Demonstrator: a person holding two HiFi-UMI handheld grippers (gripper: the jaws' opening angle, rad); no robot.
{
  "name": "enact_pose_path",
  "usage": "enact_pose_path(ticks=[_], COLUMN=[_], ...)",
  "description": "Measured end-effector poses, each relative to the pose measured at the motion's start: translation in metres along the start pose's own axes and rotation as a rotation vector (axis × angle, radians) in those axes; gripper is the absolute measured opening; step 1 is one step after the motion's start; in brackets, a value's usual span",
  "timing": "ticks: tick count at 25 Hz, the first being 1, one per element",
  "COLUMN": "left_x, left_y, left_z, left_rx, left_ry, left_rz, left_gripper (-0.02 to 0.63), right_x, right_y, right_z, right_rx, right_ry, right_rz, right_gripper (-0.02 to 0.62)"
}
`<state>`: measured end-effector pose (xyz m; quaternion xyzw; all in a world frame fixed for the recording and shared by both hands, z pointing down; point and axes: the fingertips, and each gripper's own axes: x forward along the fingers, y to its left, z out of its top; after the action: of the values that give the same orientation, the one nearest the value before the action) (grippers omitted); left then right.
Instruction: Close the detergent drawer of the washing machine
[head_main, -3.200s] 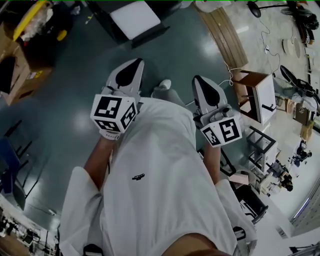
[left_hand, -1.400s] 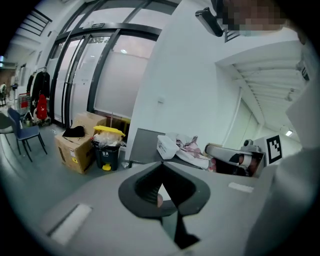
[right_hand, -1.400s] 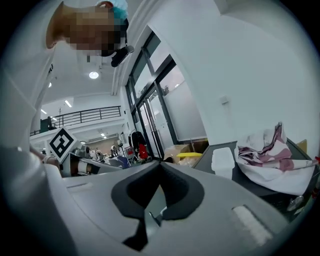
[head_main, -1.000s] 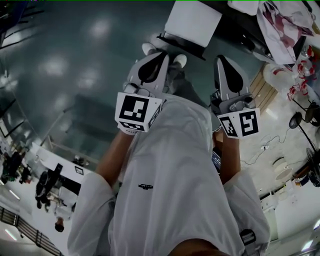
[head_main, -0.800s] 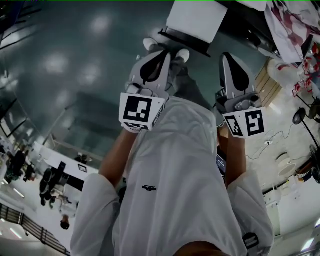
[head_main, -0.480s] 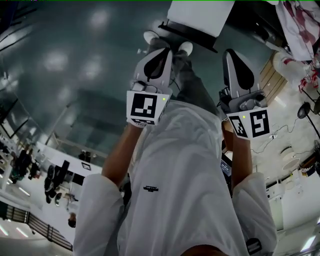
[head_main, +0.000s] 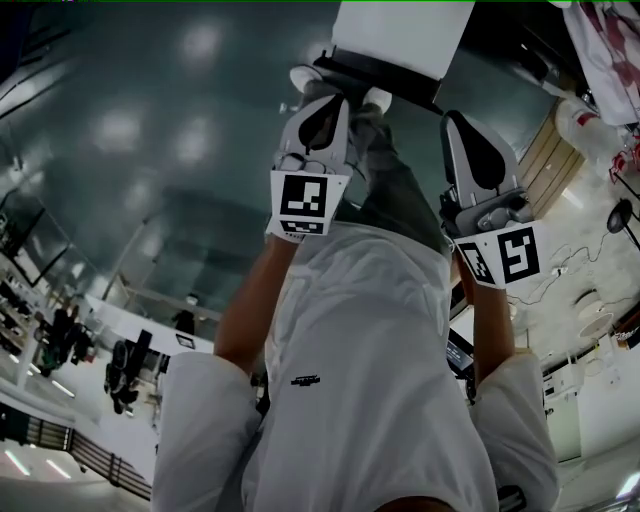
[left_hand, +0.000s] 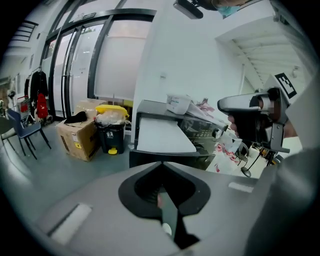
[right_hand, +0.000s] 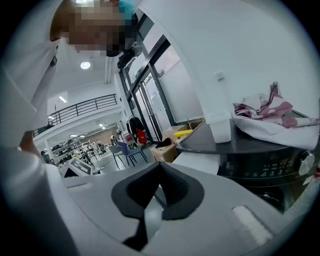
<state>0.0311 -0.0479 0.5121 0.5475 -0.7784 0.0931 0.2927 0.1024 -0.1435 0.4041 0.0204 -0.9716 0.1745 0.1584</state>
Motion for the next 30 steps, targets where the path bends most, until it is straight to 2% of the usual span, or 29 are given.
enact_pose_path(ticks=[6,11,15,20,24,30], left_x=[0.022,0.032,0.037,0.046,0.049,0.049], left_y=[0.005,0.002,0.0,-0.002,-0.002,-0.005], left_z=[-0.013,-0.026,-0.022,-0.024,-0.018,-0.015], left_rx=[0.026,0.041,0.028,-0.008,0.026,-0.002], left_ry=[0.021,0.033,0.004,0.038,0.028,0.03], left_rz=[-0.005,-0.027,-0.057,-0.085,-0.072,-0.064], left_gripper=[0.017,0.017,0.017,0.018,0.018,0.018], right_x=[0.005,0.003,-0.003,-0.011,-0.009,-0.007], right_y=[-0.006,-0.005,-0.01,-0.019,-0.022,-0.023], right_z=[-0.002,-0.006,-0.011,-0.014,-0.013,-0.011], right_rx=[0.018,-0.005,0.015,0.036,0.04,0.046], right_ry=[-0.018,-0.011,-0.006,-0.009,-0.021,-0.035], right_rz=[-0.017,-0.021,-0.046,-0.085,-0.088,-0.096], right_gripper=[0.002,0.002,0.002,0.002,0.002,0.002])
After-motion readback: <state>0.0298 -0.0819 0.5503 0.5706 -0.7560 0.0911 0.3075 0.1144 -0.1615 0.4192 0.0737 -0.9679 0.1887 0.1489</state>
